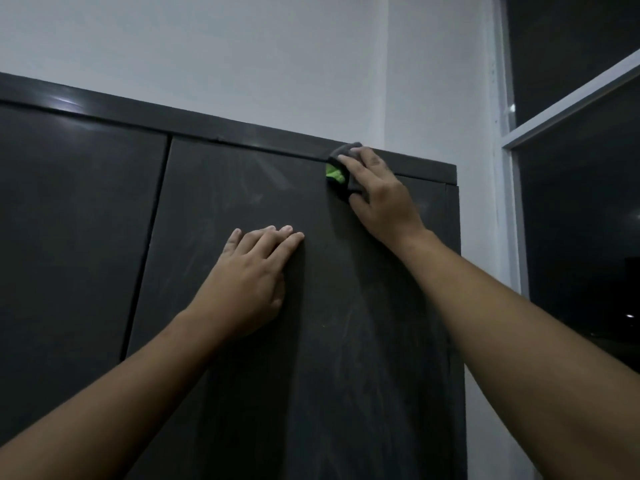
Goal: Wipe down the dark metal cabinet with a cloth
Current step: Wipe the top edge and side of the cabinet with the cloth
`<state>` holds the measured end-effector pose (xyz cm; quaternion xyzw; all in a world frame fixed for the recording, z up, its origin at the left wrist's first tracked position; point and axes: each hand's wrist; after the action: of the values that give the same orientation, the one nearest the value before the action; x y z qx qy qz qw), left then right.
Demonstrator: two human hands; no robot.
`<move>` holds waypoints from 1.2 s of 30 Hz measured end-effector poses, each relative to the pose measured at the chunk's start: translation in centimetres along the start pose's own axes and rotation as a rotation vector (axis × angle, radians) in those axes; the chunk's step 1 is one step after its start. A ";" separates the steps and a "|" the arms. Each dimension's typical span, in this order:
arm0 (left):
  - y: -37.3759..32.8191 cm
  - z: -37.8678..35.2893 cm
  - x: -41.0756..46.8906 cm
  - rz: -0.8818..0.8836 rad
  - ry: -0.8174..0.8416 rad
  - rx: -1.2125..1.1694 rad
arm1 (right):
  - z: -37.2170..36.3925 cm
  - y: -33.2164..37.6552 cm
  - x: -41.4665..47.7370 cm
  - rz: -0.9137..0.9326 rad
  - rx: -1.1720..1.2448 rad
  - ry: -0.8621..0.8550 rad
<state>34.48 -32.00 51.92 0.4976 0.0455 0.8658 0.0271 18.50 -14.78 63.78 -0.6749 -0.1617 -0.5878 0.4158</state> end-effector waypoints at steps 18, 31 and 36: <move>1.3 -0.9 -0.4 -0.019 -0.030 -0.145 | -0.2 -2.4 1.1 -0.846 -0.025 -0.170; 1.5 -0.8 -0.4 -0.034 -0.011 -0.129 | -2.4 9.5 3.5 0.147 0.170 0.109; 1.8 0.3 -0.3 -0.039 0.079 -0.135 | -3.3 10.0 5.5 0.038 0.216 -0.064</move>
<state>34.90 -33.83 52.00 0.4593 -0.0023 0.8851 0.0755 24.85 -24.81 65.08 -0.6476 -0.2245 -0.5368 0.4920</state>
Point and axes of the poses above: each hand's wrist, its own x-axis towards the middle knuckle, its own z-axis out of the back of the hand, y = z × x, and after that the axes turned 15 degrees about -x, right-handed
